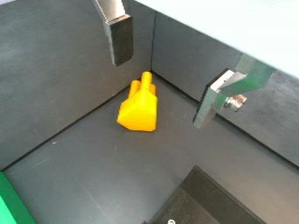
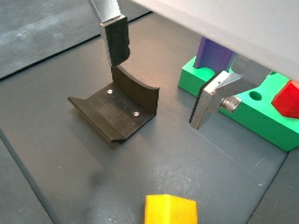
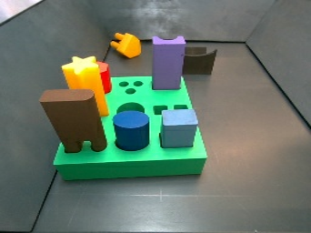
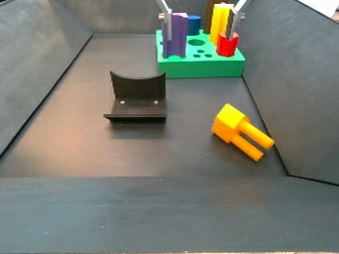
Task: Pick up the 3 prong object. Move up. Place the 3 prong object on the fixture. Regrasp the 3 prong object. Move to above the board. Insert the 3 prong object.
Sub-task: Pick up the 3 prong object.
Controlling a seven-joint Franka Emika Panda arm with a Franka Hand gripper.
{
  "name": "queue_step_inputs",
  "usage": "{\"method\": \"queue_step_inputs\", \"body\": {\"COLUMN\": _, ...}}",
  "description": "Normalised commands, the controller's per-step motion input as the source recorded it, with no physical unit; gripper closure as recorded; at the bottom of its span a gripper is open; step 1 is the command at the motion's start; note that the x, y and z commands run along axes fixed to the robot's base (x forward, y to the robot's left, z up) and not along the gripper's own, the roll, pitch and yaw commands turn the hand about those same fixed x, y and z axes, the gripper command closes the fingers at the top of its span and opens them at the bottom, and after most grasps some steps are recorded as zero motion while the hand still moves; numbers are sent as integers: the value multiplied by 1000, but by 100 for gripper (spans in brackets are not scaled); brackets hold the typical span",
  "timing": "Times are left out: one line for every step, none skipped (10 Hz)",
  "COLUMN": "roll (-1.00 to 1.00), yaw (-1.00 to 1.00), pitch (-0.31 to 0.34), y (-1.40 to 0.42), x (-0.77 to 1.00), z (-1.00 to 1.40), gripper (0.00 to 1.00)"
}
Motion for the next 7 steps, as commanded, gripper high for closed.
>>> {"method": "queue_step_inputs", "body": {"roll": -111, "yaw": 6, "pitch": 0, "y": 109, "x": 131, "z": -163, "gripper": 0}}
{"method": "queue_step_inputs", "body": {"roll": -51, "yaw": 580, "pitch": -256, "y": 249, "x": 0, "z": -694, "gripper": 0}}
{"method": "queue_step_inputs", "body": {"roll": 0, "yaw": 763, "pitch": -191, "y": 477, "x": -149, "z": -846, "gripper": 0}}
{"method": "queue_step_inputs", "body": {"roll": 66, "yaw": 751, "pitch": -210, "y": 386, "x": -254, "z": -851, "gripper": 0}}
{"method": "queue_step_inputs", "body": {"roll": 109, "yaw": 794, "pitch": -204, "y": 294, "x": -271, "z": -849, "gripper": 0}}
{"method": "queue_step_inputs", "body": {"roll": 110, "yaw": 903, "pitch": -171, "y": 177, "x": -174, "z": -874, "gripper": 0}}
{"method": "queue_step_inputs", "body": {"roll": 77, "yaw": 940, "pitch": -156, "y": 160, "x": -137, "z": -871, "gripper": 0}}
